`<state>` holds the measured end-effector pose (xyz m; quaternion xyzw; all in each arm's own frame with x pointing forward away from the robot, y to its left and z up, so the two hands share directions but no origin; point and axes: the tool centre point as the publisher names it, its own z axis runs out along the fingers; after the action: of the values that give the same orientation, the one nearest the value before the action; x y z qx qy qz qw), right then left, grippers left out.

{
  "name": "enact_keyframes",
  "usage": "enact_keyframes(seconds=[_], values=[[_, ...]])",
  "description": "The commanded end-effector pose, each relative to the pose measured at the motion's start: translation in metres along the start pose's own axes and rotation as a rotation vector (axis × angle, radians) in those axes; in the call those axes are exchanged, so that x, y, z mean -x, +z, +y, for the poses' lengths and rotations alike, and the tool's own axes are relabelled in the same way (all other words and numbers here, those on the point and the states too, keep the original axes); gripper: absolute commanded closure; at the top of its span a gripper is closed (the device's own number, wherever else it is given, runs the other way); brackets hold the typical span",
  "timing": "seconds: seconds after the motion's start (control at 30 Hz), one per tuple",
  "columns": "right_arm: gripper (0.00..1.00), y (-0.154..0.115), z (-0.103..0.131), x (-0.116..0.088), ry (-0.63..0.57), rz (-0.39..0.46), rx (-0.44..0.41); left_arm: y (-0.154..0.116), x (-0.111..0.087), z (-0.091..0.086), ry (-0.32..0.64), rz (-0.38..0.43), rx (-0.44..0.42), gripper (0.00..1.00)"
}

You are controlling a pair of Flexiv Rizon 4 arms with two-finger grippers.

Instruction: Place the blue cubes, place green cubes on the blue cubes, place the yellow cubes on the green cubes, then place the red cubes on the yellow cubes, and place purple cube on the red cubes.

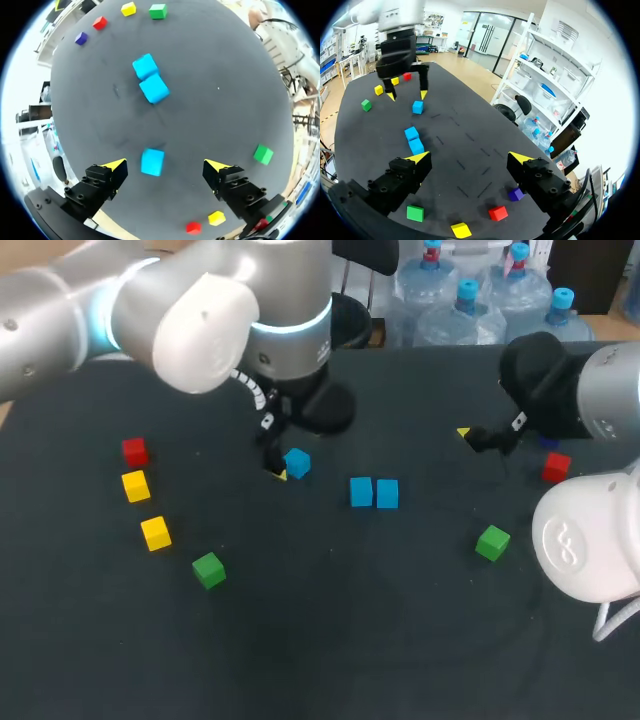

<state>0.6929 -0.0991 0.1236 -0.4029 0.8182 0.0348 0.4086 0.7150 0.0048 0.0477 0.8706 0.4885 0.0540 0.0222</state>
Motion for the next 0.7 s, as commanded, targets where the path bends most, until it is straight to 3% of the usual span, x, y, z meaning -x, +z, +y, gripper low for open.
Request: enact_keyframes(seconds=[0.03,0.17,0.4,0.63,0.7], values=[[0.0,-0.001,-0.001,0.0,0.0,0.001,0.002,0.007,0.004,0.023,0.042,-0.001,-0.12,0.0],[0.0,-0.001,-0.001,0.0,0.0,0.001,0.002,0.017,0.006,0.025,0.066,-0.006,-0.147,0.0],[0.0,-0.001,-0.001,0.0,0.0,0.001,0.002,0.038,-0.006,0.021,0.019,-0.032,-0.185,0.0],[0.0,-0.001,-0.001,0.0,0.0,0.001,0.002,0.042,-0.017,0.021,-0.011,-0.034,-0.178,0.01],[0.0,-0.001,-0.001,0.0,0.0,0.001,0.002,0.041,-0.018,0.022,-0.013,-0.031,-0.173,0.05]])
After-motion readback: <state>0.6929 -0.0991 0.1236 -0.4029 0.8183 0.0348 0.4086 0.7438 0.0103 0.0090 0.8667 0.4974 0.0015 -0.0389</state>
